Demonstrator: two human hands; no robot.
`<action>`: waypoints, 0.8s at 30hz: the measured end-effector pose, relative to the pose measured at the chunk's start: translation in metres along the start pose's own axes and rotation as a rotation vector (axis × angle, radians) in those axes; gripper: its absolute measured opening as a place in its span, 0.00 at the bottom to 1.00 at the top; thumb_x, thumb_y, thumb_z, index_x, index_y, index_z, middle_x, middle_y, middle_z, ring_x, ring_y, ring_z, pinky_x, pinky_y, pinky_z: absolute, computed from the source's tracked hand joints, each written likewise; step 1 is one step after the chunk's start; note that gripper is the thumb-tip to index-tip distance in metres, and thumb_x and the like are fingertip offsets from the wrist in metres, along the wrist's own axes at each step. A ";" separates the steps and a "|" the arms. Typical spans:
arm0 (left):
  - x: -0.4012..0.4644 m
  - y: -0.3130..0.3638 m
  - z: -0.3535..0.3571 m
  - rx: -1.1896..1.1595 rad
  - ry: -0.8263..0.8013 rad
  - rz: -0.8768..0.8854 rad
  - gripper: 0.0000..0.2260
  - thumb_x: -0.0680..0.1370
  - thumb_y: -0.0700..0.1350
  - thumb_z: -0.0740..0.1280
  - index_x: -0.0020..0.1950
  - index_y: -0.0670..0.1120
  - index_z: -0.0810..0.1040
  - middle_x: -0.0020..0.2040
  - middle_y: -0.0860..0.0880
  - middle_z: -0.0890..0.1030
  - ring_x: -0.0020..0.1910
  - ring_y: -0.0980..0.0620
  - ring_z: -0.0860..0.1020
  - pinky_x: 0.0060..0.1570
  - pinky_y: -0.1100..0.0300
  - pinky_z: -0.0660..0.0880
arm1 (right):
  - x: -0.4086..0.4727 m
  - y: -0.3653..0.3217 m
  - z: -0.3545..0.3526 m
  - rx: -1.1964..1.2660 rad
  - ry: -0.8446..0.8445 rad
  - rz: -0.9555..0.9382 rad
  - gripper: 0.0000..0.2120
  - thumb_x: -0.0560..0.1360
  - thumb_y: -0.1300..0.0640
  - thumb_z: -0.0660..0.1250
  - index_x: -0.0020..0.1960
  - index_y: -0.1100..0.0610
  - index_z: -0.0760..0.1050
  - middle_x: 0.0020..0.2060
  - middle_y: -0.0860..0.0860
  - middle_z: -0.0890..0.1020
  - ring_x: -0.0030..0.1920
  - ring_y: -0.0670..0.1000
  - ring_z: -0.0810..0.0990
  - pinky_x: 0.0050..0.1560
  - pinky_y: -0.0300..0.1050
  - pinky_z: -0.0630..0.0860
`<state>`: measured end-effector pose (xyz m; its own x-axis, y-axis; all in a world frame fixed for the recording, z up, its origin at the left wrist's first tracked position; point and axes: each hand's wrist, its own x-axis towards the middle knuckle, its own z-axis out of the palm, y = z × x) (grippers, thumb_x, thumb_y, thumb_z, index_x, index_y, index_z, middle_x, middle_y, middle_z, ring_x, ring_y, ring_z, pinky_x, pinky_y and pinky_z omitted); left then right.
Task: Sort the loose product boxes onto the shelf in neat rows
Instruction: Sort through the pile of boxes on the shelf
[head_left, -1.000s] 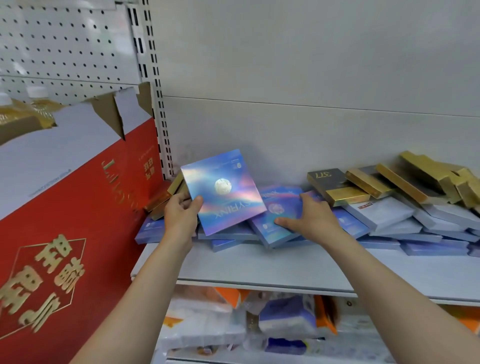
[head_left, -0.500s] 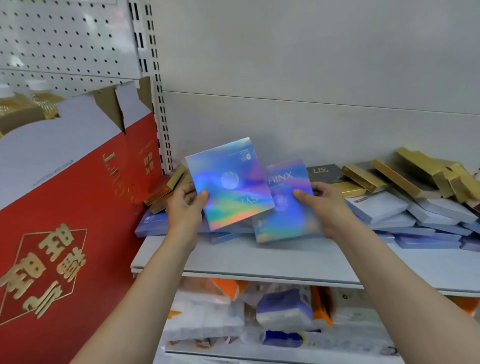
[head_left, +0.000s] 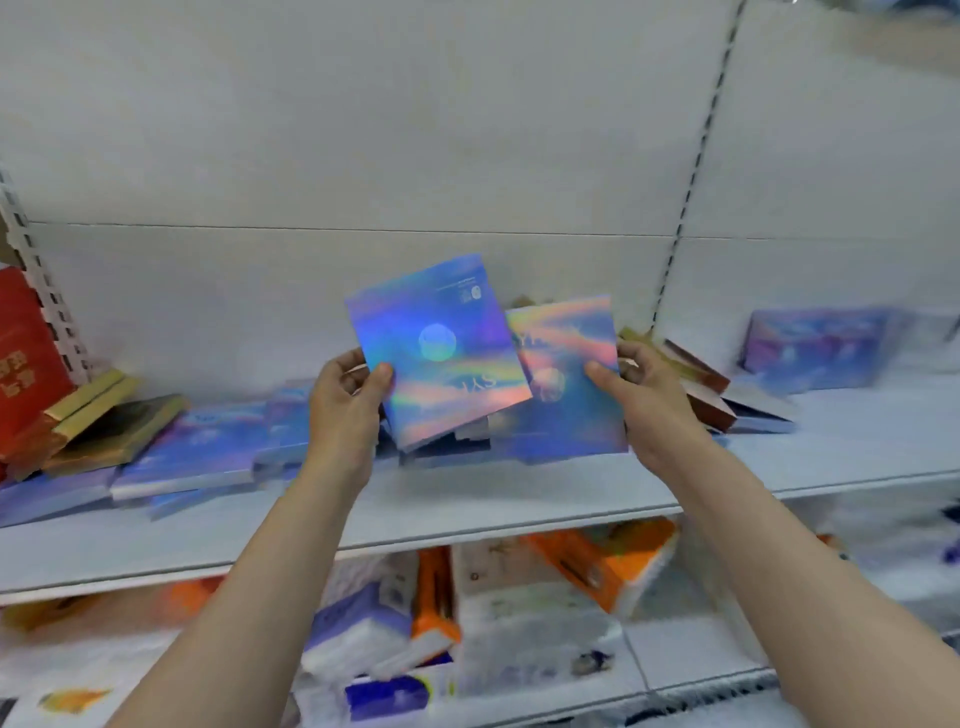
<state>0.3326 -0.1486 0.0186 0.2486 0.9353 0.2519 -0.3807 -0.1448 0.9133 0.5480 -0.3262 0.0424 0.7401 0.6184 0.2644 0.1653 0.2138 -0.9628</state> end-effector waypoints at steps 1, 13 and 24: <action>-0.009 -0.006 0.023 -0.003 -0.027 -0.005 0.10 0.78 0.36 0.67 0.59 0.44 0.74 0.48 0.46 0.81 0.47 0.46 0.80 0.48 0.50 0.78 | -0.002 -0.001 -0.027 -0.003 0.021 -0.006 0.11 0.74 0.62 0.72 0.55 0.56 0.77 0.49 0.57 0.84 0.48 0.58 0.82 0.52 0.59 0.78; -0.086 -0.052 0.247 0.029 -0.273 -0.074 0.12 0.79 0.38 0.67 0.61 0.42 0.72 0.57 0.40 0.80 0.53 0.44 0.81 0.43 0.54 0.80 | -0.004 0.005 -0.272 0.006 0.300 0.001 0.08 0.75 0.64 0.70 0.52 0.55 0.76 0.52 0.62 0.82 0.48 0.58 0.81 0.58 0.66 0.76; -0.053 -0.108 0.420 -0.006 -0.374 -0.079 0.11 0.79 0.39 0.66 0.60 0.45 0.72 0.56 0.43 0.80 0.51 0.48 0.82 0.44 0.55 0.80 | 0.098 0.027 -0.412 -0.004 0.351 -0.007 0.15 0.75 0.60 0.72 0.61 0.58 0.74 0.52 0.58 0.84 0.46 0.56 0.85 0.49 0.57 0.82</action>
<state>0.7343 -0.3183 0.0405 0.5846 0.7609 0.2815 -0.3528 -0.0741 0.9328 0.8935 -0.5719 0.0191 0.9177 0.3196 0.2358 0.1726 0.2138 -0.9615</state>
